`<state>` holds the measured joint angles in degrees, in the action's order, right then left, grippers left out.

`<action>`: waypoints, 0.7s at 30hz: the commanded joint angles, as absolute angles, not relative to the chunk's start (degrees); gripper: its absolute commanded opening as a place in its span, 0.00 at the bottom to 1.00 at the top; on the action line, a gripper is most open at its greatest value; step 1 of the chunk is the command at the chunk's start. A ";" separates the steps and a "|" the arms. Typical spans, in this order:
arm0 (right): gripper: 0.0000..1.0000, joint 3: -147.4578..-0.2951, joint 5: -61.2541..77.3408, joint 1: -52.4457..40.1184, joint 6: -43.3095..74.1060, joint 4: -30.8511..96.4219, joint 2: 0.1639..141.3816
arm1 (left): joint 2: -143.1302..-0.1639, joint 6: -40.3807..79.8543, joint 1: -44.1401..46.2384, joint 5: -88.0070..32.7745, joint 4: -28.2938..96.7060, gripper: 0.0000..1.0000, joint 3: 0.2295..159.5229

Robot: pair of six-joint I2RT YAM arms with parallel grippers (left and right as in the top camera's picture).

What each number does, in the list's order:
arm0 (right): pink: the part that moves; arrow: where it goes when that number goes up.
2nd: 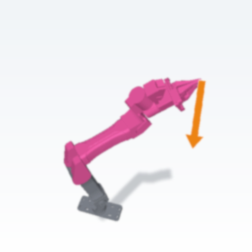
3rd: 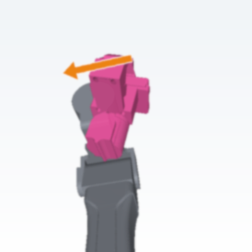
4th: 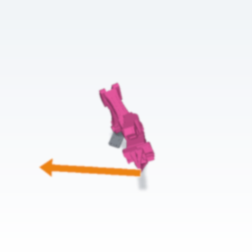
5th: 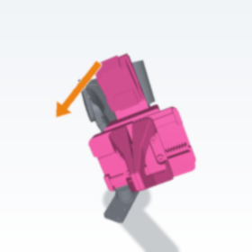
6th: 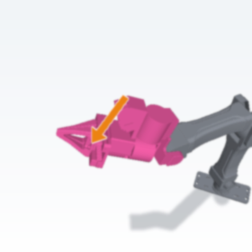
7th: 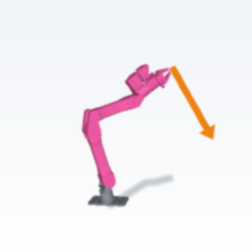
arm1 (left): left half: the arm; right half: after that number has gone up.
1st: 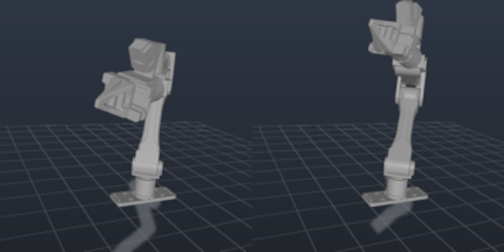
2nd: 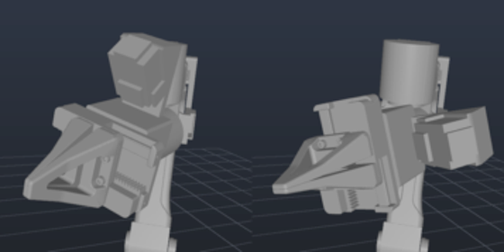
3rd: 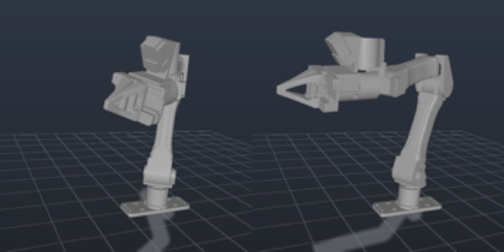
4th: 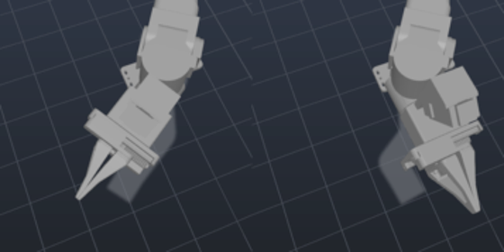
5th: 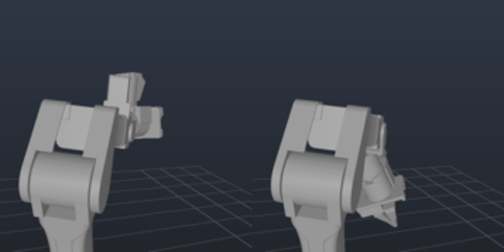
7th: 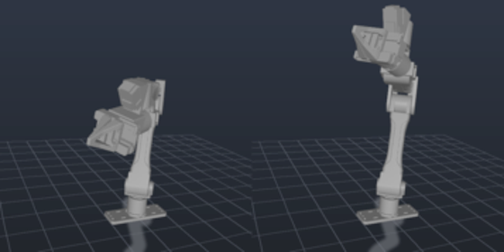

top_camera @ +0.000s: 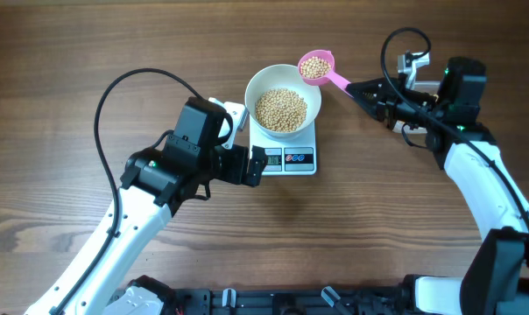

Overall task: Scoop item into bowl and weigh 150g on scale
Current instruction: 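Carry the filled pink scoop with the right gripper over the white bowl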

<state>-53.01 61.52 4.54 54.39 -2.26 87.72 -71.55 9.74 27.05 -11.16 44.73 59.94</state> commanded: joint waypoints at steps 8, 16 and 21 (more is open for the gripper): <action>0.04 -53.65 63.90 4.32 50.28 -3.18 88.95 | -71.02 8.84 27.22 -11.46 44.60 1.00 60.01; 0.04 -53.65 63.88 -0.54 47.94 -4.32 88.95 | -71.02 8.84 27.22 -11.46 44.60 1.00 60.01; 0.04 -53.65 61.63 -3.44 45.52 -5.54 88.95 | -71.02 8.84 27.22 -11.46 44.60 1.00 60.01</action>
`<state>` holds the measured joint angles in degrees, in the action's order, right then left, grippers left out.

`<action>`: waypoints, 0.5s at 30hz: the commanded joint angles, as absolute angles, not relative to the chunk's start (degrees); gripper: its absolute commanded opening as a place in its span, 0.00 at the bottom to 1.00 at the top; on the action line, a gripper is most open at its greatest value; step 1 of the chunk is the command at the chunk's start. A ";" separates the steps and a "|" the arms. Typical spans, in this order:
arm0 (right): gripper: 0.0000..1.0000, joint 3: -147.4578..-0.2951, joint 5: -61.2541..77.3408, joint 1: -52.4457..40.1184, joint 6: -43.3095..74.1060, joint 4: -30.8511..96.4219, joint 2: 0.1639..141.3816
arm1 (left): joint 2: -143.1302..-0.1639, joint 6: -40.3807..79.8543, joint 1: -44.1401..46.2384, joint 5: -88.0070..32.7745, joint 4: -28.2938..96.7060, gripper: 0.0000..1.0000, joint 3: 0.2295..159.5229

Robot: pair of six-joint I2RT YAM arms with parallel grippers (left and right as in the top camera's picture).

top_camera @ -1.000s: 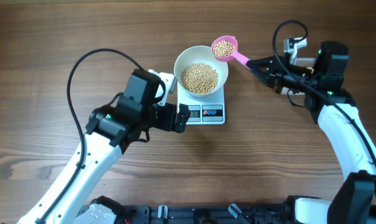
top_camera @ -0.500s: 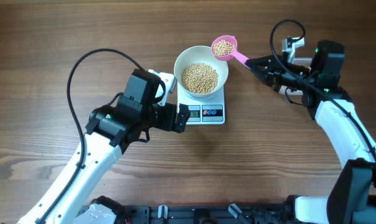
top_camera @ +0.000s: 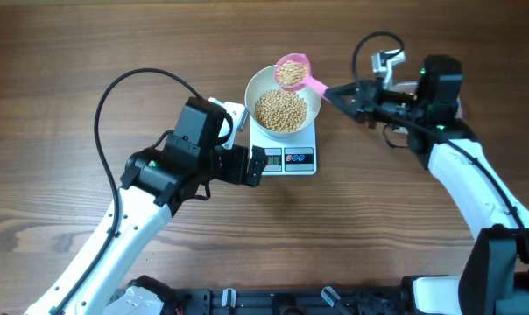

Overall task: Scoop item into bowl and weigh 150g on scale
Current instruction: 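Carry the filled pink scoop with the right gripper over the white bowl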

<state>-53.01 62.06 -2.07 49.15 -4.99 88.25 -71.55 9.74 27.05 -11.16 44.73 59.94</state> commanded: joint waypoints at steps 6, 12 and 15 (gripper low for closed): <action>0.04 -53.65 54.30 -4.56 40.49 -5.34 88.95 | -71.02 8.84 27.22 -11.46 44.60 1.00 60.01; 0.04 -53.65 53.67 -4.56 40.69 -5.30 88.95 | -71.02 8.84 27.22 -11.46 44.60 1.00 60.01; 0.04 -53.65 53.58 -4.56 40.60 -5.30 88.95 | -71.02 8.84 27.22 -11.46 44.60 1.00 60.01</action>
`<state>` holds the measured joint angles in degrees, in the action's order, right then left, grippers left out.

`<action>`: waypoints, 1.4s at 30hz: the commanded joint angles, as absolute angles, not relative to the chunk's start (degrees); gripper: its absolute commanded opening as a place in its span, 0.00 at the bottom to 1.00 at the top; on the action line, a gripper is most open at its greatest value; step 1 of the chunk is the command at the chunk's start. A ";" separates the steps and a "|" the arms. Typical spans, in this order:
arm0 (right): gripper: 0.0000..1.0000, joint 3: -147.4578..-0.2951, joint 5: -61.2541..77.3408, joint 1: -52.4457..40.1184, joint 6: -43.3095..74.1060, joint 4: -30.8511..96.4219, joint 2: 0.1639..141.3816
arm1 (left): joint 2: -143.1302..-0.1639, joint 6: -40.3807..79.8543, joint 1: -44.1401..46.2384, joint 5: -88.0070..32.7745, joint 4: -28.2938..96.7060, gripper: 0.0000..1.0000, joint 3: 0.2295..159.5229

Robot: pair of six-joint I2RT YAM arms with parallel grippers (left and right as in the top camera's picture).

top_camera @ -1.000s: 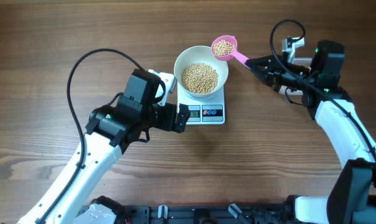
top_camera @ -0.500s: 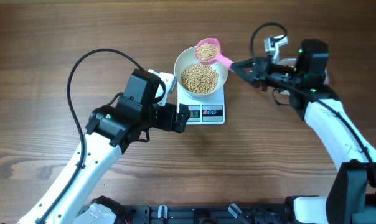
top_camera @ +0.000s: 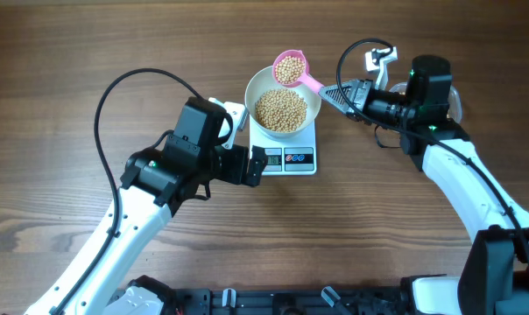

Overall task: Scoop item into bowl and weigh 150g on scale
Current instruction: 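Carry the filled pink scoop with the right gripper over the white bowl, then tip the scoop with the right gripper to pour soybeans into the bowl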

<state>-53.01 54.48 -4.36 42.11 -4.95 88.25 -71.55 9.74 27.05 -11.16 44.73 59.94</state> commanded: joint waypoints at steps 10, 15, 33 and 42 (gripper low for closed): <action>0.04 -53.65 52.75 -4.54 40.64 -5.32 88.95 | -71.02 8.84 27.22 -11.46 44.60 1.00 60.01; 0.04 -53.65 51.55 -4.49 40.64 -5.37 88.95 | -71.02 8.84 27.22 -11.46 44.60 1.00 60.01; 0.04 -53.65 52.16 -4.38 28.56 -5.54 88.92 | -71.02 8.84 27.22 -11.46 44.60 1.00 60.01; 0.04 -53.65 48.34 -4.47 20.86 -4.60 88.73 | -71.02 8.84 27.22 -11.46 44.60 1.00 60.01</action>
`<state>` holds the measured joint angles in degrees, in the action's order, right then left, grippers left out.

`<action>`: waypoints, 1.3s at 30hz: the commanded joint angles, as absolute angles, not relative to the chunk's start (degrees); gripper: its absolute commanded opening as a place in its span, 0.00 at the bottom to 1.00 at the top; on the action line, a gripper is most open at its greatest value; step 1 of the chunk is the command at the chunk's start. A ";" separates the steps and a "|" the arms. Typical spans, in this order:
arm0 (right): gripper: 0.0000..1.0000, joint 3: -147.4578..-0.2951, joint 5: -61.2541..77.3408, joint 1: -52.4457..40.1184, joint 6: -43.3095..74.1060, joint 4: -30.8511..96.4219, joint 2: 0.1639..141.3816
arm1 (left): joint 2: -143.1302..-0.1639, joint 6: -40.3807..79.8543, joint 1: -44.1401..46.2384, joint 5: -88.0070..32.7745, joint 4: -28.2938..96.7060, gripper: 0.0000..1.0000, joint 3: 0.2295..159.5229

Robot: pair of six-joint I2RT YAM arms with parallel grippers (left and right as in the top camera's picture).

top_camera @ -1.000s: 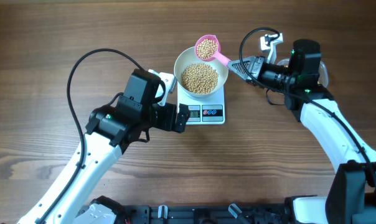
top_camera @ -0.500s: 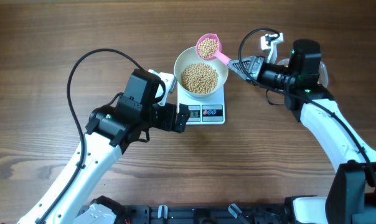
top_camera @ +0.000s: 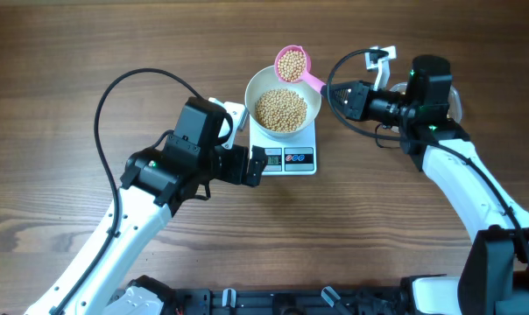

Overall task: Scoop item into bowl and weigh 150g on scale
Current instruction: 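Tip the scoop with the right gripper to pour soybeans into the bowl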

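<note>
A white bowl [top_camera: 283, 107] of soybeans stands on the white scale [top_camera: 286, 157] at mid-table. A pink scoop [top_camera: 292, 63] full of beans hovers at the bowl's far rim, level. My right gripper [top_camera: 332, 90] is shut on the scoop's handle, just right of the bowl. My left gripper [top_camera: 257, 165] rests at the scale's left front corner, beside its display; its fingers are hidden under the wrist.
Wooden table [top_camera: 89, 52] all around. A black cable [top_camera: 124, 87] loops over the left arm. Another cable arcs above the right wrist. The scale's buttons [top_camera: 297, 159] face the front edge.
The right wrist has rolled, and the scoop has shifted slightly up and right at the bowl's far rim. Beans remain in the scoop. The left arm has not moved.
The full scoop was first held right of and behind the bowl. Then it hung over the bowl's far part, tilted. Later it sat level at the far rim, and it is there now with the wrist rolled. The left arm stayed put.
</note>
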<state>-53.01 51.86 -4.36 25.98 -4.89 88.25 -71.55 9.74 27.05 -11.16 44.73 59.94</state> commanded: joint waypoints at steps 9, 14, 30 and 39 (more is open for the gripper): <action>0.05 -53.67 43.09 -4.67 12.23 1.67 88.12 | -71.02 8.84 27.22 -11.46 44.60 1.00 60.01; 0.05 -53.67 40.12 -4.71 11.18 3.27 84.84 | -71.02 8.84 27.22 -11.46 44.60 1.00 60.01; 0.04 -54.30 32.82 -8.64 4.08 8.49 81.62 | -71.02 8.84 27.22 -11.46 44.60 1.00 60.01; 0.04 -54.33 18.63 -15.64 -6.59 8.43 80.99 | -71.02 8.84 27.22 -11.46 44.60 1.00 60.01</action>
<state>-53.01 25.91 -14.79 -1.72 8.97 82.89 -71.55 9.74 27.05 -11.16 44.73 59.94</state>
